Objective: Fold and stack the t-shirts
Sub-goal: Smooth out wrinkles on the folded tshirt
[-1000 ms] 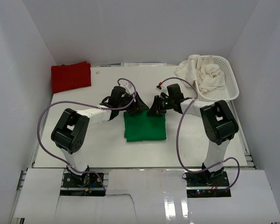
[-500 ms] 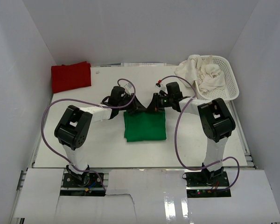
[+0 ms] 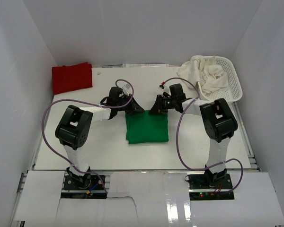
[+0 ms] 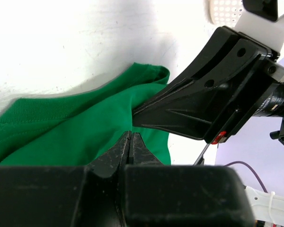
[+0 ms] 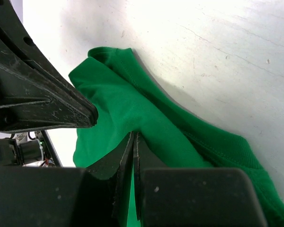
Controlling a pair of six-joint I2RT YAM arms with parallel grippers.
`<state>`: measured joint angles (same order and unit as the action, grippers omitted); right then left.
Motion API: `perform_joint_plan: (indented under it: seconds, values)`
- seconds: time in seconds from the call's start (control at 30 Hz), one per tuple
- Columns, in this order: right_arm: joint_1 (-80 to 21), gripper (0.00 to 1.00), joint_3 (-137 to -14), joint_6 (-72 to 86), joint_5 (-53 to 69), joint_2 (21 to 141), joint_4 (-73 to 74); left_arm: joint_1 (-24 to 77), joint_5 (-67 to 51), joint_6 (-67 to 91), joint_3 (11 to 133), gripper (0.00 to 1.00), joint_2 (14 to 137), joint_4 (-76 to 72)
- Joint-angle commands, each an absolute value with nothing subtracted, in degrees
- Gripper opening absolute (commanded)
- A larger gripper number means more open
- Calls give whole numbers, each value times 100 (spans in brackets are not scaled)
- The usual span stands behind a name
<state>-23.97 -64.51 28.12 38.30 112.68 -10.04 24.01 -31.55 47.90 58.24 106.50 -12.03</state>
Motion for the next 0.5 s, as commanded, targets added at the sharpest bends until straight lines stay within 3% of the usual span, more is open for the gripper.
perform_joint_plan:
  seconds: [0.0, 0.2, 0.47]
  values:
    - [-2373, 8, -6583, 2707, 3815, 11250, -1134, 2417, -3357, 4755, 5863, 10, 10565, -1239]
    - [-2382, 8, -6592, 2672, 3797, 11346, -1116, 2443, -3568, 4755, 5599, 11, 10195, -1230]
    - [-2373, 8, -6574, 2672, 3727, 11505, -1213, 2531, -3718, 4544, 5756, 10, 10573, -1213]
